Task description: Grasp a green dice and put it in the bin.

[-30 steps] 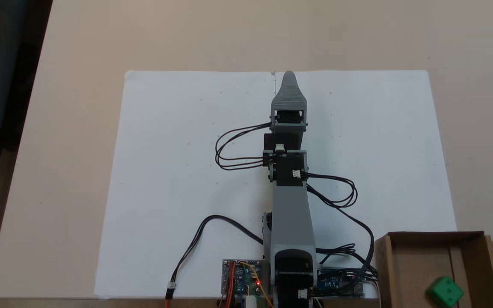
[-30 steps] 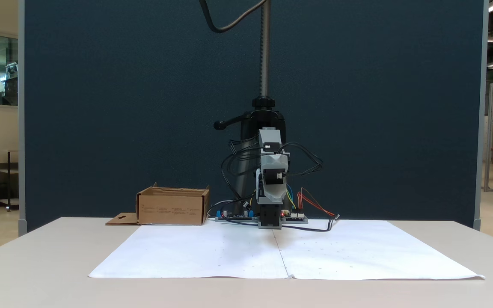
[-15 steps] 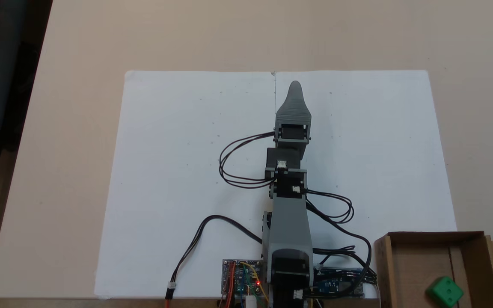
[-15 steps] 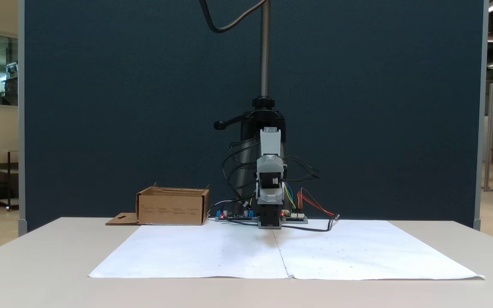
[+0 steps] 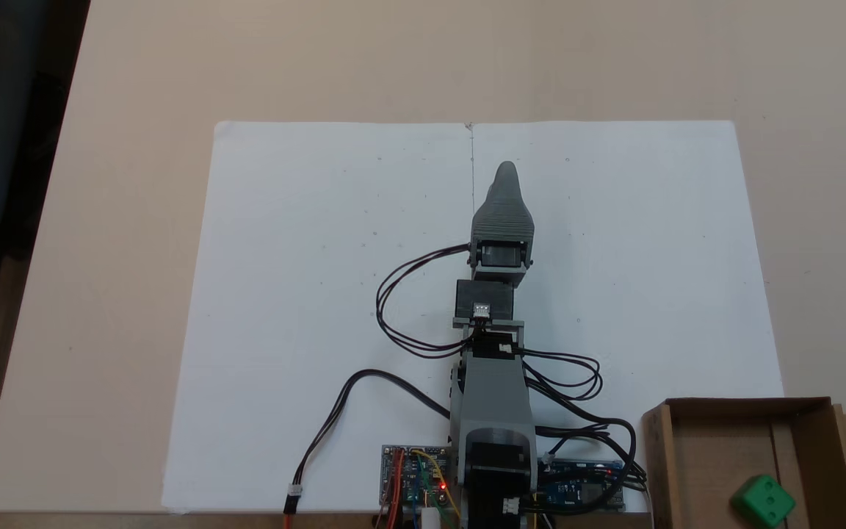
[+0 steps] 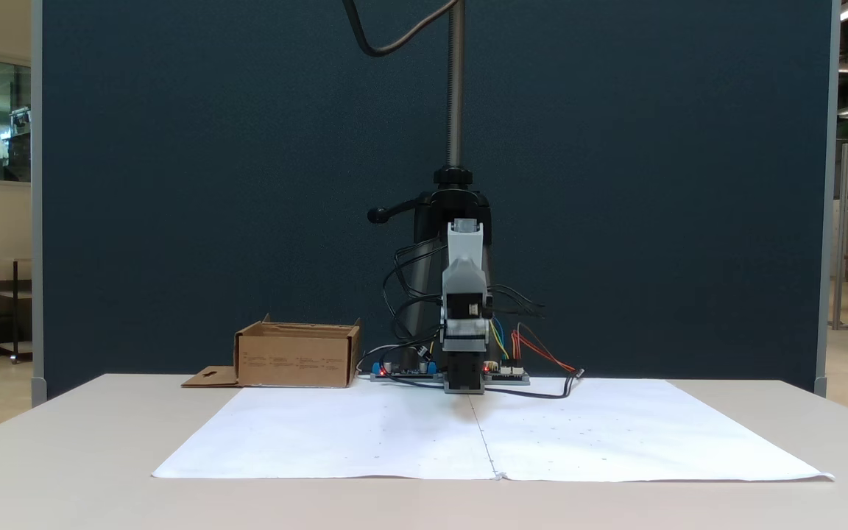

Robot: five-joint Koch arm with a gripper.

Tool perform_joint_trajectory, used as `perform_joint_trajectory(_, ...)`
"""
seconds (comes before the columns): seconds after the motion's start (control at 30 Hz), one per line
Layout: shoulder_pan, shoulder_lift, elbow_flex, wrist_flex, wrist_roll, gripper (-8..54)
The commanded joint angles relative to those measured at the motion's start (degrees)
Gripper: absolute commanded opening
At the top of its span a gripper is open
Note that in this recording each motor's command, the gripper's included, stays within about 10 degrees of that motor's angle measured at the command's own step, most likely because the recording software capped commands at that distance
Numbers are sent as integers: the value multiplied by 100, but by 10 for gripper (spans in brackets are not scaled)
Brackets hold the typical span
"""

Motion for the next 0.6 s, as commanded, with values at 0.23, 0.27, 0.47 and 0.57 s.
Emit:
perform_joint_trajectory(0.23,9,659,466,-1652,-272,446)
perform_joint_trajectory(0.27,9,659,466,-1652,-272,446)
perform_joint_trajectory(0.47,0,650,466,-1644,-272,446)
perform_joint_trajectory(0.57,18,650,466,-1644,-272,446)
